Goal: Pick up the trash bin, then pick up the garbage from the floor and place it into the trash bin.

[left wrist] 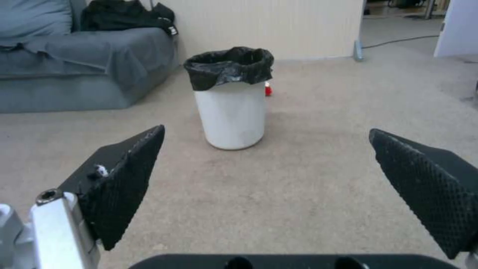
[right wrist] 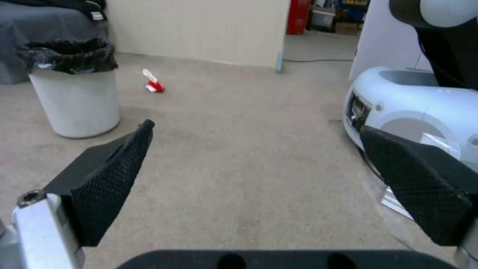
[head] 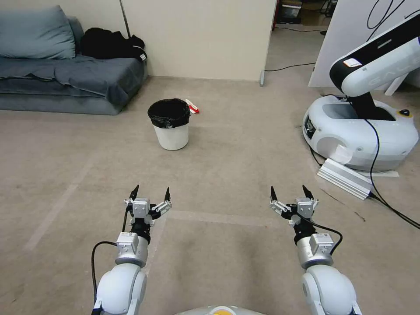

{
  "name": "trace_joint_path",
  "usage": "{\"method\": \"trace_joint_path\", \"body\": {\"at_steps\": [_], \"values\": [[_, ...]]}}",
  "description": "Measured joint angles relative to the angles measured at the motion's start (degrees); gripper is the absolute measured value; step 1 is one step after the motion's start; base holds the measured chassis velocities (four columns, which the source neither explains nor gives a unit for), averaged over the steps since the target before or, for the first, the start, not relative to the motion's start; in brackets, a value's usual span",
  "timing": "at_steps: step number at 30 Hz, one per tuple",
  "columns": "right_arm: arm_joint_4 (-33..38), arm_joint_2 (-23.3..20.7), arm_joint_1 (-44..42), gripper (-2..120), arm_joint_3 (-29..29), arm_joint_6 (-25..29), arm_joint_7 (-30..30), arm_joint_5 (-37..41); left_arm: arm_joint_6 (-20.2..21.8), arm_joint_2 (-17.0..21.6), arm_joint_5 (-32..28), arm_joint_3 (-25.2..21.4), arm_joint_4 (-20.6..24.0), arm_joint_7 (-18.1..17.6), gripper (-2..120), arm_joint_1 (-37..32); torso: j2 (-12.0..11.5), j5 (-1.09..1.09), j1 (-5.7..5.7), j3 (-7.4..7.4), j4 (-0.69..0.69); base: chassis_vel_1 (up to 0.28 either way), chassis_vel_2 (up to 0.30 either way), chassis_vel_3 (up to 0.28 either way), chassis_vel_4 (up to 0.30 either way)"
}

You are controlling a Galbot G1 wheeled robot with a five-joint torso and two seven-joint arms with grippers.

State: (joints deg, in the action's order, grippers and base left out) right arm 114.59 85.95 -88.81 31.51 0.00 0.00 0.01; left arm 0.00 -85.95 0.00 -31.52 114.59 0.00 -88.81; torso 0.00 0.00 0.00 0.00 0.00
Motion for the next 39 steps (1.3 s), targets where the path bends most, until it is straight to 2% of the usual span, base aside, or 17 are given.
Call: {"method": "trace_joint_path", "body": {"at_steps": [9, 15, 18, 19, 23, 24, 26, 27, 29, 32, 39], "values": [[0.0, 0.0, 0.0, 100, 0.0, 0.0, 0.0, 0.0, 0.0, 0.0, 0.0, 0.0, 0.0, 0.0, 100, 0.0, 0.0, 0.0, 0.0, 0.0, 0.0, 0.0, 0.0, 0.0, 0.0], [1.4, 0.4, -1.2, 100, 0.2, 0.2, -0.1, -0.3, 1.3, 0.0, 0.2, -0.2, 1.7, -0.5, 100, -0.6, 0.0, -0.01, 0.0, 0.0, 0.01, 0.0, 0.0, 0.0, 0.0], [6.9, 2.2, -5.3, 100, 1.0, 1.3, -0.7, -1.7, 5.8, 0.0, 0.9, -1.0, 6.8, -2.3, 100, -2.7, 0.0, 0.0, 0.0, 0.0, 0.0, 0.0, 0.0, 0.0, 0.0], [6.9, 2.2, -5.3, 100, 1.0, 1.3, -0.7, -1.7, 5.8, 0.0, 0.9, -1.0, 6.8, -2.3, 100, -2.7, 0.0, 0.0, 0.0, 0.0, 0.0, 0.0, 0.0, 0.0, 0.0], [15.9, 5.3, -11.9, 100, 2.3, 3.4, -1.9, -4.0, 13.8, 0.1, 2.4, -2.4, 15.3, -5.5, 100, -6.2, 0.0, 0.0, 0.0, 0.0, 0.0, 0.0, 0.0, 0.0, 0.0], [15.9, 5.3, -11.9, 100, 2.3, 3.4, -1.9, -4.0, 13.8, 0.1, 2.4, -2.4, 15.3, -5.5, 100, -6.2, 0.0, 0.0, 0.0, 0.0, 0.0, 0.0, 0.0, 0.0, 0.0], [18.2, 6.1, -13.4, 100, 2.5, 5.3, -2.5, -4.0, 17.5, 0.2, 3.0, -3.0, 19.3, -6.9, 100, -7.9, 0.0, -0.03, 0.0, -0.01, -0.02, 0.0, 0.0, 0.0, 0.0], [18.2, 6.1, -13.4, 100, 2.5, 5.3, -2.5, -4.0, 17.5, 0.2, 3.0, -3.0, 19.3, -6.9, 100, -7.9, 0.0, -0.03, 0.0, -0.01, -0.02, 0.0, 0.0, 0.0, 0.0], [18.4, 6.2, -13.4, 100, 2.5, 6.2, -3.0, -3.5, 21.2, 0.3, 3.5, -3.7, 23.3, -8.4, 100, -9.6, 0.0, 0.01, 0.0, -0.01, 0.02, 0.0, 0.0, 0.0, 0.0], [17.9, 6.2, -13.1, 100, 2.3, 7.1, -4.0, -3.1, 23.0, 0.7, 3.2, -3.8, 24.7, -8.6, 100, -10.3, 0.0, 0.0, 0.0, 0.0, 0.0, 0.0, 0.0, 0.0, 0.0], [16.7, 6.3, -12.7, 100, 1.9, 7.9, -5.0, -3.1, 23.1, 0.7, 3.1, -3.7, 24.7, -8.8, 100, -10.8, 0.0, 0.0, 0.0, -0.01, 0.0, 0.0, 0.0, 0.0, 0.0]]}}
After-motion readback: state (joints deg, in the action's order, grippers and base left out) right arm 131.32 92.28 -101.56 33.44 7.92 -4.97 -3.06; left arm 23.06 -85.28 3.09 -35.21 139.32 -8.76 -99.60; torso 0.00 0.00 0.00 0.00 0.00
